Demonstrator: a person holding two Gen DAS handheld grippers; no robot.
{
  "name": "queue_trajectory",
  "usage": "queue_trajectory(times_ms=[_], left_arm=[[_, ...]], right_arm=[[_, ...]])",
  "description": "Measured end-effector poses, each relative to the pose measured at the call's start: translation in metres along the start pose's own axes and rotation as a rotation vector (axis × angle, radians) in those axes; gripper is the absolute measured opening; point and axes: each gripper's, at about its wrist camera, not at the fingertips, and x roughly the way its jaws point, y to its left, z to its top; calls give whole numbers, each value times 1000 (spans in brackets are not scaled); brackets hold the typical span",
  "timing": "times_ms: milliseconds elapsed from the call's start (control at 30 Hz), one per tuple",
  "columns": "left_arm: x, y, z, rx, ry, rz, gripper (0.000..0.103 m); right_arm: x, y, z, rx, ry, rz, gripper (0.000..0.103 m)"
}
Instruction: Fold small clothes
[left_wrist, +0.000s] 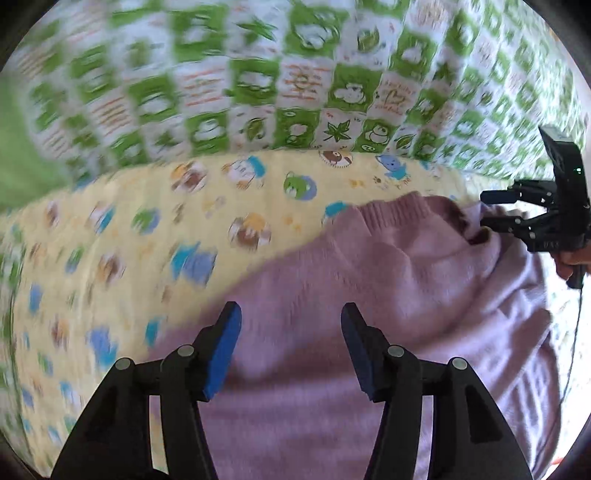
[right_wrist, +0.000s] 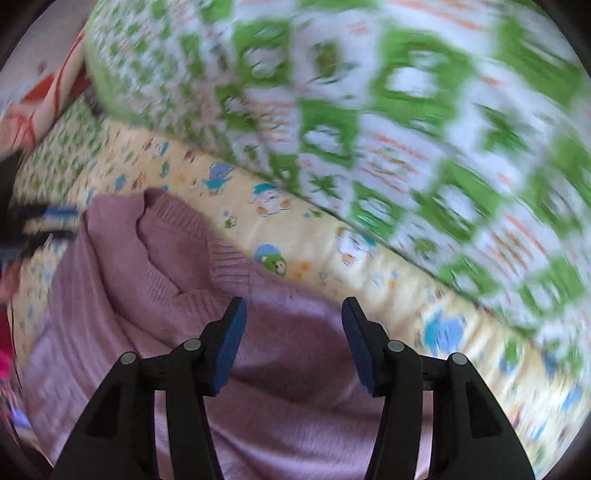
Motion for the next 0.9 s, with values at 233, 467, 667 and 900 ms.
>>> queue_trajectory(times_ms=[233,467,667,900], left_arm=[[47,-5,23,76,69,42,49],[51,-11,33,94,40,87,6],[57,-2,34,40,13,121,6],[23,15,28,-78,-32,171,15]], right_arm=[[40,12,2,-234,90,-14,46],[6,-37,15,58,-88,19,5],[36,-53,1,193,-56,-15,5],[10,-39,11,282,-120,-73,17]])
